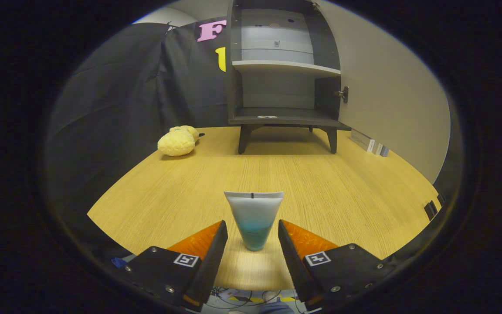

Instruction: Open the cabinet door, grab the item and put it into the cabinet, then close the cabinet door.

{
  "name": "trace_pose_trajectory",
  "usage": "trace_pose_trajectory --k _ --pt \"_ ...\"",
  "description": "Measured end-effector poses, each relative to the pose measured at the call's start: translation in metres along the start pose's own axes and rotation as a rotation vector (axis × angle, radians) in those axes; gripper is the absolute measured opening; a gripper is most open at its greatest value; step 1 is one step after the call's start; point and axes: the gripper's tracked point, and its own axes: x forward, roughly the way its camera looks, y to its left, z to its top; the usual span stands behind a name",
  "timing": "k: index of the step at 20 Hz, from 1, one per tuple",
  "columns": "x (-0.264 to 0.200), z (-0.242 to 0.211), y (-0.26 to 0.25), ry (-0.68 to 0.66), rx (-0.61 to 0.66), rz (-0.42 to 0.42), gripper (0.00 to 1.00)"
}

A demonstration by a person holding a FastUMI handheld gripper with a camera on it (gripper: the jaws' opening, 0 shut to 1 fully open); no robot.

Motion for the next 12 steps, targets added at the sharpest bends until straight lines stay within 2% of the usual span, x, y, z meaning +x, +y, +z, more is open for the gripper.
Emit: trace_pose_trajectory --k 2,4,8,12 --pt "0.003 0.001 0.001 0.010 0.001 0.023 0.55" --pt "0.001 0.008 0.001 0.006 0.002 0.043 0.50" --pt "-0.001 0.042 -0.008 -0.040 -0.014 0.046 0.50" --pt "-0.010 0.097 -0.022 -0.097 -0.009 0.043 0.50"
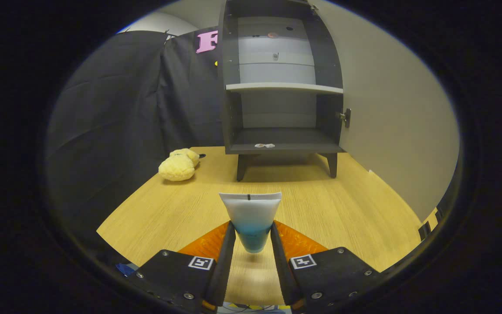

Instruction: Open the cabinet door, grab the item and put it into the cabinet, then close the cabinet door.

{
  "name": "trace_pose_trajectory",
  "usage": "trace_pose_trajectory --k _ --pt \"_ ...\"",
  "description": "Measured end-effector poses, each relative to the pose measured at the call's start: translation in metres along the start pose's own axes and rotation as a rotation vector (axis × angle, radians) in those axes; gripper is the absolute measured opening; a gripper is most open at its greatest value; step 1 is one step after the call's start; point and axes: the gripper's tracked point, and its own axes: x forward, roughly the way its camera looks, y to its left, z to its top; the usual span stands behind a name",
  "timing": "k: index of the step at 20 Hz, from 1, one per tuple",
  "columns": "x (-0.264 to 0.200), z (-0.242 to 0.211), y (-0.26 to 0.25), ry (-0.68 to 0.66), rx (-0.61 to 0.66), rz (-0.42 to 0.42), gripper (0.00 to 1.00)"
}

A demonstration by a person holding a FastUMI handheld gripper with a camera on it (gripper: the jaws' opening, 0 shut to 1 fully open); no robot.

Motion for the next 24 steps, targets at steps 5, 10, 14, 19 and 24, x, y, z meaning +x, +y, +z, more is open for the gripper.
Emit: trace_pose_trajectory --k 5,10,14,19,24 --pt "0.008 0.082 -0.025 -0.080 0.006 -0.004 0.50" --pt "0.024 0.169 -0.050 -0.163 0.018 -0.006 0.50" --pt "0.043 0.235 -0.061 -0.218 0.027 0.011 0.50" --pt "0.074 0.300 -0.068 -0.256 0.046 0.028 0.49" --pt "0.112 0.338 -0.072 -0.243 0.050 0.039 0.49"
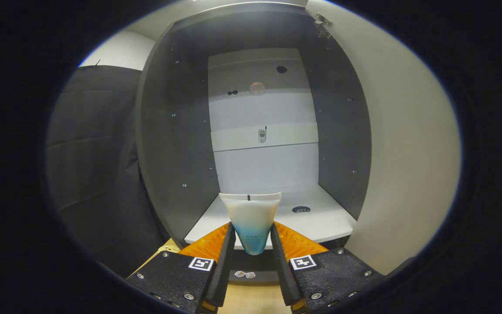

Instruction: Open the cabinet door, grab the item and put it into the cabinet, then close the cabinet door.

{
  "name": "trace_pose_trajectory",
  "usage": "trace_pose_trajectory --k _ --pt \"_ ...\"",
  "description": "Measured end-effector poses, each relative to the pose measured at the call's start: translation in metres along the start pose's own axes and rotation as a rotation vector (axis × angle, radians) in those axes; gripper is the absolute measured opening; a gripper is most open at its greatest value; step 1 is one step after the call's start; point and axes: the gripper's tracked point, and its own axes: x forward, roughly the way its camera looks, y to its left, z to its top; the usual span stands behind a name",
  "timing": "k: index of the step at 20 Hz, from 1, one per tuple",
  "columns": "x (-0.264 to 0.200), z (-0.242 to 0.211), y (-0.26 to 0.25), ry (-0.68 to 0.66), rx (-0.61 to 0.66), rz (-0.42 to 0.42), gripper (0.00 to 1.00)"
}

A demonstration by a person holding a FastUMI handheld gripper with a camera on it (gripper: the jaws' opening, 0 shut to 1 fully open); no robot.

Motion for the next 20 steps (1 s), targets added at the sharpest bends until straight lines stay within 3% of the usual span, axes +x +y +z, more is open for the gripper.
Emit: trace_pose_trajectory --k 8,16,20 --pt "0.073 0.000 0.008 0.091 -0.016 -0.032 0.49" --pt "0.081 -0.008 -0.006 0.111 -0.050 -0.053 0.54" --pt "0.070 -0.001 -0.007 0.090 -0.085 -0.062 0.84"
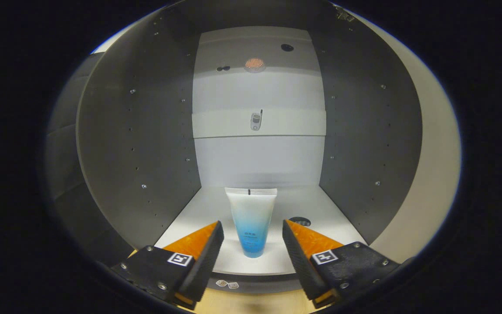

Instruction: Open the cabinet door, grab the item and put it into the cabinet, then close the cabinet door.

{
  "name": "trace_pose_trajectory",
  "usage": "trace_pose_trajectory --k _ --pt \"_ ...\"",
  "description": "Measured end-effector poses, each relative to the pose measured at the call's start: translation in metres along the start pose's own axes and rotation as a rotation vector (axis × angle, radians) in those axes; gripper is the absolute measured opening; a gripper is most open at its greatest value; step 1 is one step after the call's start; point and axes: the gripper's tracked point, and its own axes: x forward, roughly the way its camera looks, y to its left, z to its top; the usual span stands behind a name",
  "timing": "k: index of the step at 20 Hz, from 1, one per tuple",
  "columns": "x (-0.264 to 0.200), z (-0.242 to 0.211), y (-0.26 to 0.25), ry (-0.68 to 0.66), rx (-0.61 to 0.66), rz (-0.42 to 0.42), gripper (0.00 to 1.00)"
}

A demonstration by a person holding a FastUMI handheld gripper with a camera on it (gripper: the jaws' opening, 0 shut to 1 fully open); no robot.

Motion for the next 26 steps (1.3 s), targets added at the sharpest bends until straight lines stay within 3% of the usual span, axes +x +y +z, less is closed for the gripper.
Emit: trace_pose_trajectory --k 1,2,15,26 --pt "-0.007 0.002 0.000 -0.007 -0.012 -0.001 0.94" --pt "-0.015 0.005 0.001 -0.021 -0.022 0.001 0.95" --pt "-0.197 0.024 0.011 -0.214 -0.010 0.053 0.94" --pt "-0.326 -0.012 -0.009 -0.218 0.025 0.082 0.94"
